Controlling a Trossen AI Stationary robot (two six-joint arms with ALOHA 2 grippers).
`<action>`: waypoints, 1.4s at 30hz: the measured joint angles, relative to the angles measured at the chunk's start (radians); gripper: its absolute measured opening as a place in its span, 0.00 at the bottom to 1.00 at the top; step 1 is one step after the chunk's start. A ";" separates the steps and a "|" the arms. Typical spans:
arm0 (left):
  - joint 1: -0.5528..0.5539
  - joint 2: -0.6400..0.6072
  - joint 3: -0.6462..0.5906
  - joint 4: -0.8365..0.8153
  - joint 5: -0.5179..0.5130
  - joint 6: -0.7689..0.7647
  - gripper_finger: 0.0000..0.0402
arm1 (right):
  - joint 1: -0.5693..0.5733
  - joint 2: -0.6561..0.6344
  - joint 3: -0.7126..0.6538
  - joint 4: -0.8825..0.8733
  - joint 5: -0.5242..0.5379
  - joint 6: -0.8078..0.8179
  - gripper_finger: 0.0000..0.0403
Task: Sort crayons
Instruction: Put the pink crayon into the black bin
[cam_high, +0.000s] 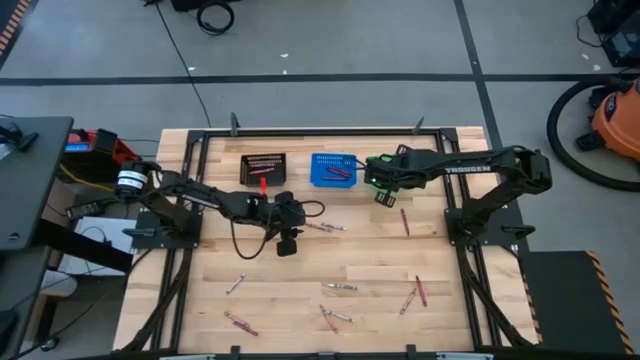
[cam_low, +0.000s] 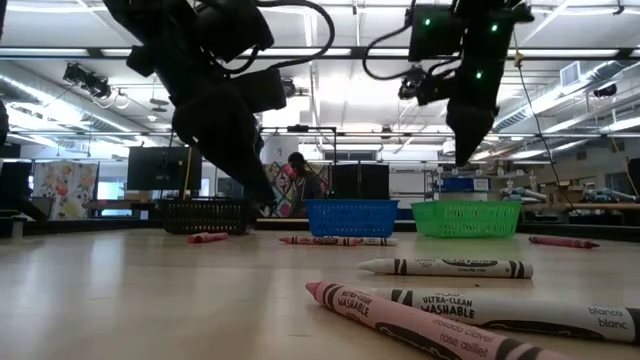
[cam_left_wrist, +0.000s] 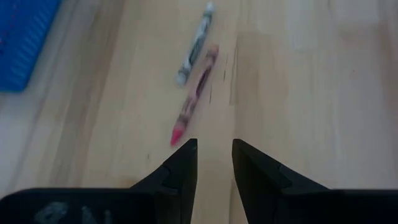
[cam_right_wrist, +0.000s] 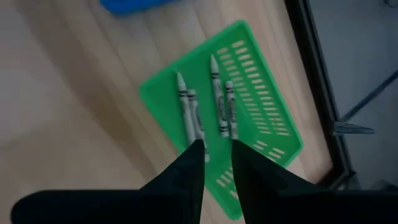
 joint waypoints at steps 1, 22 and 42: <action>0.000 0.001 0.000 0.004 0.001 0.013 0.28 | 0.008 -0.012 0.000 0.000 -0.010 0.015 0.22; 0.080 0.078 0.000 0.138 0.002 0.154 0.28 | 0.078 -0.107 0.000 0.004 -0.038 0.089 0.22; 0.077 0.204 0.329 -0.207 0.028 0.273 0.28 | 0.082 -0.104 -0.003 -0.015 -0.038 0.087 0.22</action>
